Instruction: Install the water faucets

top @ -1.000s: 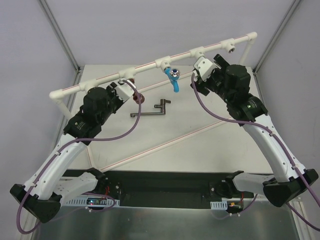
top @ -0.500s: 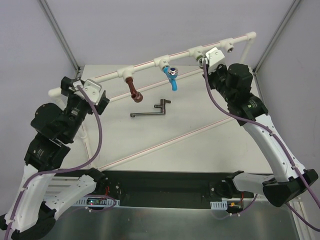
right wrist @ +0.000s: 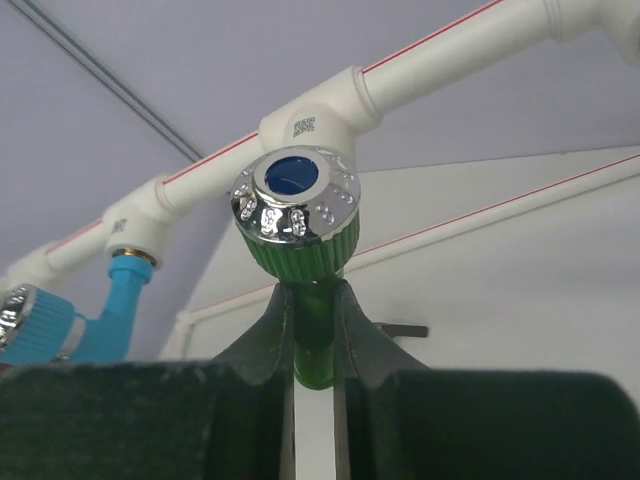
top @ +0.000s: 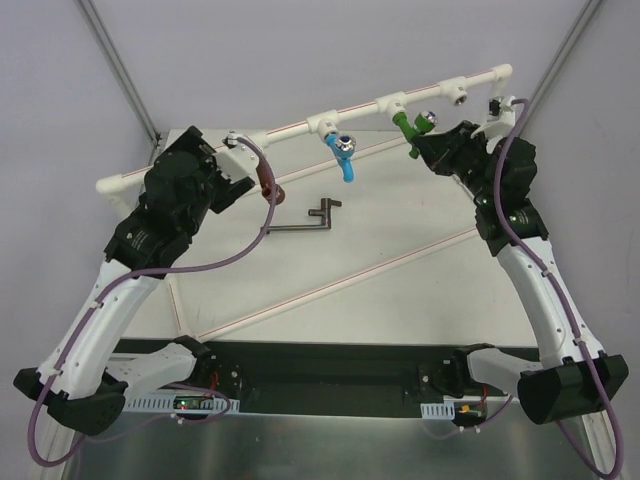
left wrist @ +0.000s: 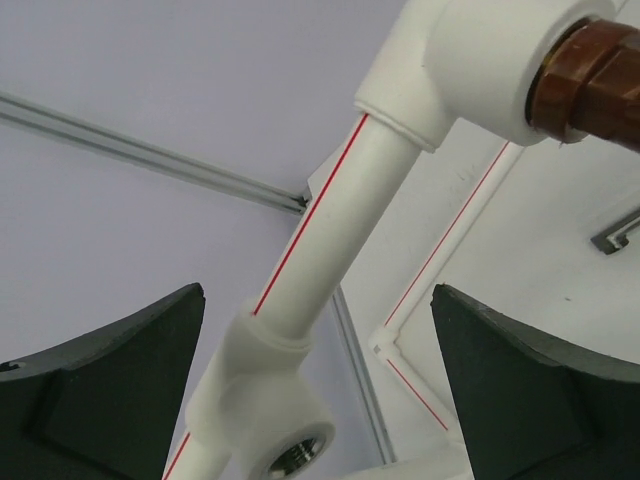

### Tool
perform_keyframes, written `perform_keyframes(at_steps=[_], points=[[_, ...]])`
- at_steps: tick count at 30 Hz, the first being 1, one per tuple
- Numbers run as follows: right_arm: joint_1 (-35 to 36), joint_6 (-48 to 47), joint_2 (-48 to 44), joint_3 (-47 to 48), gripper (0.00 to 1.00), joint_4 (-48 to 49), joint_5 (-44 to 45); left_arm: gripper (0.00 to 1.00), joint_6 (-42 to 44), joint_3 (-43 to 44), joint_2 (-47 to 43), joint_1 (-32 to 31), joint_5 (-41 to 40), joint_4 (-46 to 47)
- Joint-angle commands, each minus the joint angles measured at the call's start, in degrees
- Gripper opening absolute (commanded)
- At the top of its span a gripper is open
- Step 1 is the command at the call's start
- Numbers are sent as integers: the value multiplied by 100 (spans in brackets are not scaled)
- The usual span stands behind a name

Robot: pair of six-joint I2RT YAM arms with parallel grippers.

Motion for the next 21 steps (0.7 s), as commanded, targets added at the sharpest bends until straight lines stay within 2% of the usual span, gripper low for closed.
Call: perform_keyframes(at_steps=[1, 4, 9, 21], points=[[-147, 2459, -59, -470, 2, 1469, -1139, 94, 371, 370, 307, 56, -318, 11], [-200, 3435, -23, -699, 2, 2137, -1271, 92, 442, 458, 571, 152, -441, 55], [-218, 5112, 21, -1305, 2, 3191, -1070, 79, 433, 283, 677, 442, -249, 432], [-244, 6961, -102, -2290, 2, 4257, -604, 71, 450, -342, 1055, 715, -108, 1083]])
